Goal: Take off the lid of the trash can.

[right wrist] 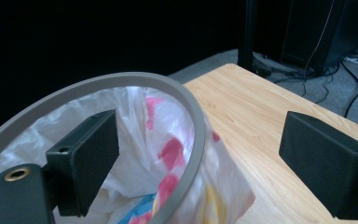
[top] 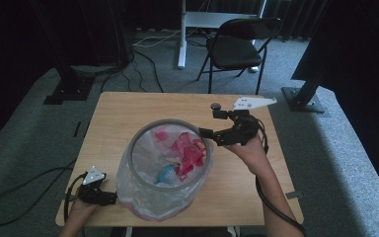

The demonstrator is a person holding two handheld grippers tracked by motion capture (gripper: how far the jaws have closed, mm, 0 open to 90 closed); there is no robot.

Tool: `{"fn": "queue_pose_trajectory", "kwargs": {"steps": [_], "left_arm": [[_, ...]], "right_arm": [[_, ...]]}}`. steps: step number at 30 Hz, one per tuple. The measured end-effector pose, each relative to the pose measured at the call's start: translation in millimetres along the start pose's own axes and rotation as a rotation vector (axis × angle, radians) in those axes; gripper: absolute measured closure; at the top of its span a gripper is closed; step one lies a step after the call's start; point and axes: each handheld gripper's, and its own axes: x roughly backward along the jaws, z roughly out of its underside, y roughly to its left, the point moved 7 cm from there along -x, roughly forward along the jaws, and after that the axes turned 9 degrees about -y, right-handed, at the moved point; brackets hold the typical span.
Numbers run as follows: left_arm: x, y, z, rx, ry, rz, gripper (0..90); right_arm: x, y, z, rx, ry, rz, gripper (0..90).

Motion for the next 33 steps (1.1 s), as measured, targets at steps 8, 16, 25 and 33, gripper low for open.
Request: {"fn": "queue_pose_trajectory", "kwargs": {"steps": [8, 16, 25, 33], "left_arm": [[-0.4, -0.3, 0.5, -0.006, 0.004, -0.001, 0.0], [0.1, 0.1, 0.8, -0.003, 0.003, 0.003, 0.0], [-0.5, -0.5, 1.5, -0.006, 0.012, 0.004, 0.0], [-1.0, -0.6, 1.7, -0.005, 0.016, 0.005, 0.0]], "right_arm": [[-36.0, -3.9, -9.1, 0.058, 0.123, -0.033, 21.1], [-57.0, -6.8, -2.7, 0.043, 0.193, -0.083, 60.2], [-67.7, -8.2, 11.9, 0.057, 0.318, -0.056, 77.6], [-71.7, -5.1, 17.6, 0.089, 0.367, -0.023, 80.2]]}}
